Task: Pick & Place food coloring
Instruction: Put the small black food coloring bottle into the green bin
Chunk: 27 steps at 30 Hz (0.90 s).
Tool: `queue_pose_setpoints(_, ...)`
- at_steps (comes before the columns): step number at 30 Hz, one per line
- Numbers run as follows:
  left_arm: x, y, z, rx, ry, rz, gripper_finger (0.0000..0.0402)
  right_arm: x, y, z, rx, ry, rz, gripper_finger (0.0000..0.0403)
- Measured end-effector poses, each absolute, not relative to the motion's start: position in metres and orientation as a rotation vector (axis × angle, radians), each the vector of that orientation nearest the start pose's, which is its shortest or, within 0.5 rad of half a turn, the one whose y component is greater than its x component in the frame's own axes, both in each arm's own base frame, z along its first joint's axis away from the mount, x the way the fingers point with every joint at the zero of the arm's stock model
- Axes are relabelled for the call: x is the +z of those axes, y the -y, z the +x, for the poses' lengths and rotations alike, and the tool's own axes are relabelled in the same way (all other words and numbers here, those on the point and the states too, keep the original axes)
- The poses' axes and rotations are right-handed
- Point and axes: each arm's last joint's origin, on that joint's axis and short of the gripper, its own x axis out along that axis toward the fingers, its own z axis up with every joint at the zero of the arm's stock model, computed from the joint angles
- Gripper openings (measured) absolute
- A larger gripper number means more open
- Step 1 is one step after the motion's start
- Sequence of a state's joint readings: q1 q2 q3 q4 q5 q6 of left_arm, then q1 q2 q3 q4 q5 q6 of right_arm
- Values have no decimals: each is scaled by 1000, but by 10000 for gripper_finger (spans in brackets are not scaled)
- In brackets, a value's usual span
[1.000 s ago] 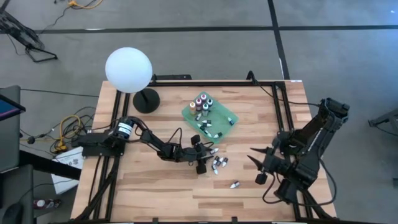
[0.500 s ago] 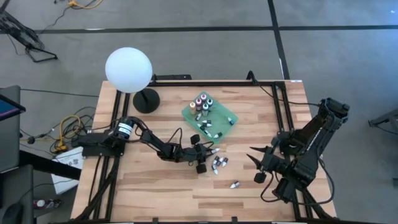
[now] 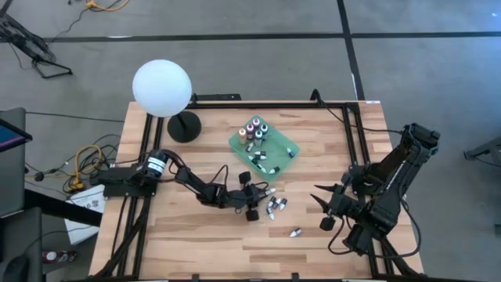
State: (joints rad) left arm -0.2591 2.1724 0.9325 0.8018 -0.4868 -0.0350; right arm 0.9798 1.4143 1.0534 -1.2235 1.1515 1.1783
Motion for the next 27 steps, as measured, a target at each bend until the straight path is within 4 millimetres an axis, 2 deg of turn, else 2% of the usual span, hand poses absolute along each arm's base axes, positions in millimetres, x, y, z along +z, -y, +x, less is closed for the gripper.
queue_pose_setpoints(4, 83, 94, 379, 207, -384, 147, 87, 254, -175, 149, -495, -519, -265, 131)
queue_pose_setpoints(10, 117, 103, 374, 227, -341, 219, 87, 254, -175, 149, -495, -519, -266, 131)
queue_pose_setpoints(13, 136, 102, 371, 272, -337, 278, 87, 254, -175, 149, -495, -519, -265, 131)
queue_pose_setpoints(16, 150, 90, 369, 323, -363, 319, 87, 254, -175, 149, -495, -519, -265, 131)
queue_pose_setpoints(19, 159, 69, 369, 373, -401, 326, 86, 254, -175, 149, -495, -518, -264, 131)
queue_pose_setpoints(27, 160, 15, 374, 375, -441, 244, 86, 254, -175, 149, -495, -518, -264, 131)
